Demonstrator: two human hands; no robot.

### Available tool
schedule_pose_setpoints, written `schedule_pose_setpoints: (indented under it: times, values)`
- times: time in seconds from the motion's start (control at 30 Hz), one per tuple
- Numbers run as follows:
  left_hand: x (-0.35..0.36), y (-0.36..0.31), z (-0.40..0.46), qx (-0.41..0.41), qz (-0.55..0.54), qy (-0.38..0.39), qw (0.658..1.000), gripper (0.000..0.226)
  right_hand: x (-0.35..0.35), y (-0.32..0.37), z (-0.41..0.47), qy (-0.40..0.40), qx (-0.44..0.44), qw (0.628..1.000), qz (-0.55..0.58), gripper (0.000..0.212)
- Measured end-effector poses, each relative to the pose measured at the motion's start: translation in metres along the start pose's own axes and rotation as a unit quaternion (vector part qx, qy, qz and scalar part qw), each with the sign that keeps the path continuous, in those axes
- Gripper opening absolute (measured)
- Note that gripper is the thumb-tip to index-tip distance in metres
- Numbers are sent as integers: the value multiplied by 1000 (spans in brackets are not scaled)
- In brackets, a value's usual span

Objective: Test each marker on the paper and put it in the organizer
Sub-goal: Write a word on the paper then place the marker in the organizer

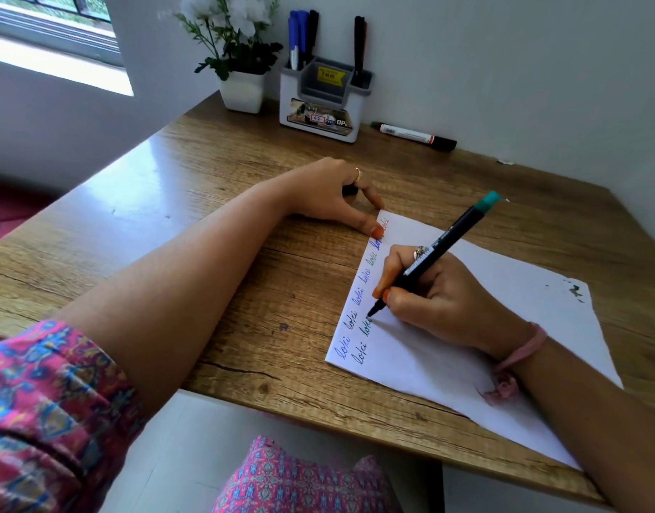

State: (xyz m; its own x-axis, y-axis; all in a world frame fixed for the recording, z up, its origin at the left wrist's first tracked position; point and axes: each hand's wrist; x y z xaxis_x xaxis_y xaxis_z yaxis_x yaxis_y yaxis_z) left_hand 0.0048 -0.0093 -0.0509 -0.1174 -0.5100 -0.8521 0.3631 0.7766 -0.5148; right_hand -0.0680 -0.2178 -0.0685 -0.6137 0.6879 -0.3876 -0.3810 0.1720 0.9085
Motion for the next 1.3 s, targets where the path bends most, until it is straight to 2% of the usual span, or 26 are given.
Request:
schedule_pose_setpoints:
  times: [0.07, 0.13, 0.27, 0.37, 0.43, 0.6, 0.73, 0.8, 0.93, 1.2, 1.3]
  values:
    - [1, 2, 1, -6, 2, -1, 1000, 56, 0, 0, 0, 0, 2, 1000, 6, 3]
    - [0, 5, 2, -24, -18, 3, 1000, 49, -1, 1, 1, -17, -7, 1000, 21, 3]
    - [-3, 4, 0, -48, -124, -14, 991, 41, -1, 1, 7, -136, 8, 984, 118, 3]
    - [-4, 4, -4, -33, -172, -5, 985, 40, -2, 3, 13, -232, 20, 956, 176, 9]
    - [-5, 6, -6, -11, -192, -2, 981, 38, -6, 5, 14, -265, 19, 947, 181, 15]
    - [-7, 6, -8, -18, -279, -17, 960, 31, -14, 5, 15, -293, 35, 938, 184, 40]
    - [-6, 7, -8, -4, -321, -19, 947, 28, -13, 6, 16, -344, 65, 928, 126, 27]
    - [-6, 7, -8, 3, -337, -23, 941, 26, -12, 6, 15, -356, 72, 925, 112, 15]
    - [-6, 4, -7, 10, -353, -23, 935, 25, -11, 8, 15, -363, 73, 923, 108, 8]
    - [-6, 5, -6, 29, -381, -37, 923, 21, -11, 9, 13, -369, 12, 928, 60, 3]
    - [-4, 3, -6, 33, -412, -35, 910, 21, -11, 8, 12, -357, -18, 932, 49, 13]
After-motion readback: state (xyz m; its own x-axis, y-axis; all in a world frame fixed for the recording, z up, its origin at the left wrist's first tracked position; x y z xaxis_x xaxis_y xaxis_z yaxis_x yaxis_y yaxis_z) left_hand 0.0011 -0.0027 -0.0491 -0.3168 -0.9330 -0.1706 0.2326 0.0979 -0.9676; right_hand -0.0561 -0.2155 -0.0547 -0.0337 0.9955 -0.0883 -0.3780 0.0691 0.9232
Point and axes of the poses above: each hand's wrist, its own z-axis towards the middle knuckle, its own x-axis out of the palm, y = z × x, and after that the axes turned 4 degrees about -y, right-handed
